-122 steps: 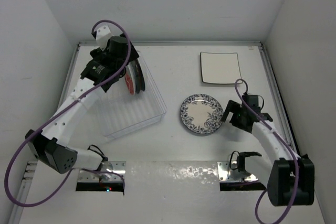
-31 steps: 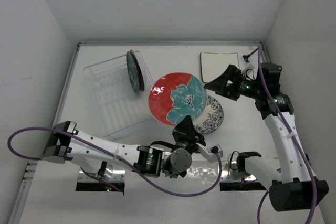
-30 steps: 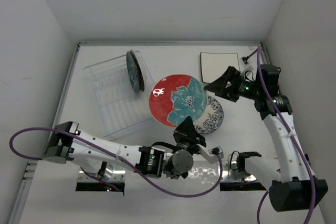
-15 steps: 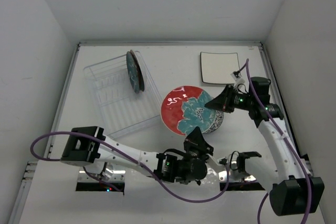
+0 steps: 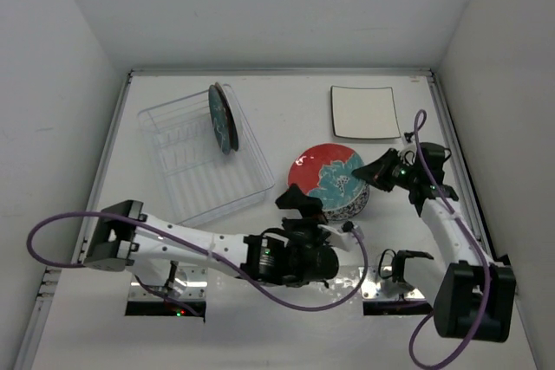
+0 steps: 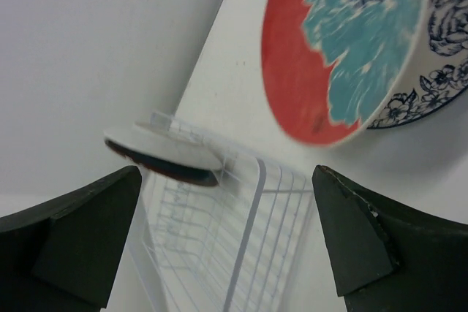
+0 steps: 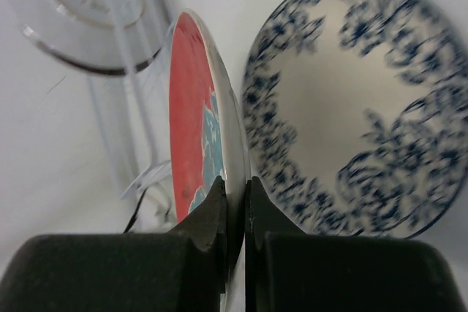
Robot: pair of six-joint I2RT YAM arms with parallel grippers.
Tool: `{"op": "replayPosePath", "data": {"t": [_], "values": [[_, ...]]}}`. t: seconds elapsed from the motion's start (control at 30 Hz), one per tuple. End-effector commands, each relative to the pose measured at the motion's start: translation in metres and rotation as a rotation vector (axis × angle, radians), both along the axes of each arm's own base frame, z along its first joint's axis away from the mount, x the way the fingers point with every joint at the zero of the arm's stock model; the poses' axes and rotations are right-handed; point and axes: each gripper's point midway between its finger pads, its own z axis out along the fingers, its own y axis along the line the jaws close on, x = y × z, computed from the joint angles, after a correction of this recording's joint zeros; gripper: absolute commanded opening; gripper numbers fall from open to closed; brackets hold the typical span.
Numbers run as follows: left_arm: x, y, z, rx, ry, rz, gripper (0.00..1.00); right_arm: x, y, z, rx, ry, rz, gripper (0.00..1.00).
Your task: Unload the plates from the dish rack
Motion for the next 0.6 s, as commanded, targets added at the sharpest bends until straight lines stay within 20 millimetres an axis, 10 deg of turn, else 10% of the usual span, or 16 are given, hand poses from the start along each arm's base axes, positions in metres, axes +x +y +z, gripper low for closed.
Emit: {"op": "replayPosePath", "data": {"t": [0.0, 0.57], "values": [[0.005, 0.052, 0.029, -0.228, 0.018, 0.184, 1.0, 0.044, -0.011, 0.033, -0.03, -0.235, -0.036, 0.0], [0.024, 0.146, 0.076, -0.886, 0.204, 0.453, 1.0, 0.019, -0.026, -0.069, -0.161, -0.027, -0.003, 0.11]]}}
